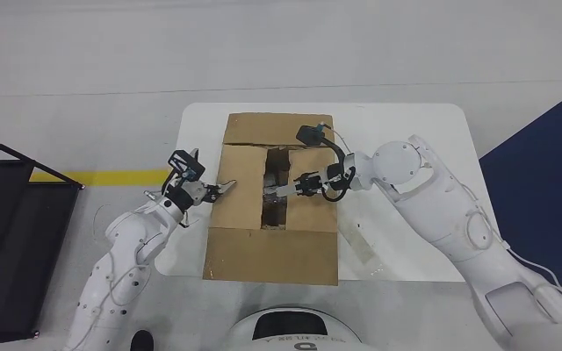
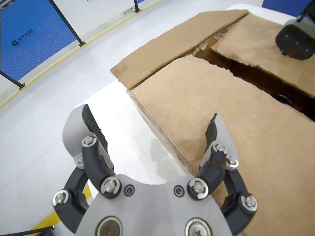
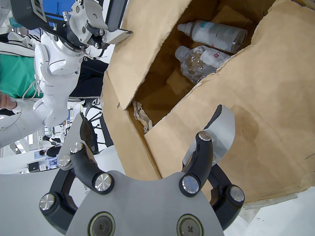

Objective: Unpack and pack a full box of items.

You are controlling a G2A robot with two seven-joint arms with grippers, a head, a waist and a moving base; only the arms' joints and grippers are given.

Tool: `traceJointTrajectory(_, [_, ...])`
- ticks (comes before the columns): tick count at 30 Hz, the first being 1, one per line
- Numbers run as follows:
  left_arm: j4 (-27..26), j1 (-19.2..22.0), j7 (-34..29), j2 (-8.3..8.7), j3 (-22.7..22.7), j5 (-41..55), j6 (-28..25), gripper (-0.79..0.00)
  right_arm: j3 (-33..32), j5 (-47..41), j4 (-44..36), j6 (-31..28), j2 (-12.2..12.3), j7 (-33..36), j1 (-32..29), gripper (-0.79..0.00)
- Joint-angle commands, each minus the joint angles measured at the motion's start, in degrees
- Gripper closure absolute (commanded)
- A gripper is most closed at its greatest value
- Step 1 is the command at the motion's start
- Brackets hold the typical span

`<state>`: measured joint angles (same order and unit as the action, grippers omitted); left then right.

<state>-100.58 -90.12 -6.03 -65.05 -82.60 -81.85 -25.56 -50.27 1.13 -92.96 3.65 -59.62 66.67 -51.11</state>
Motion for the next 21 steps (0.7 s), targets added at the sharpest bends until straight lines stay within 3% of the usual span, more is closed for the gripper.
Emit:
traceJointTrajectory(1, [0.05,0.43,-0.88,-0.03,0.64,-0.33,-0.03,-0.785,0.0,0.0,0.0,0.0,0.0,0.0,0.0,-0.785])
traceJointTrajectory(15, [0.02,1.22,1.77,-0.01,0.4,0.21,1.5,-0.785,0.0,0.0,0.0,0.0,0.0,0.0,0.0,-0.785])
traceJointTrajectory(17, [0.02,1.22,1.77,-0.01,0.4,0.21,1.5,-0.785,-1.95,-2.67,-0.18,-1.57,-0.01,-3.81,-0.46,-0.785])
traceJointTrajectory(21, [0.02,1.22,1.77,-0.01,0.4,0.21,1.5,-0.785,-11.89,-10.06,1.52,-9.66,1.32,-13.65,-6.42,-0.785])
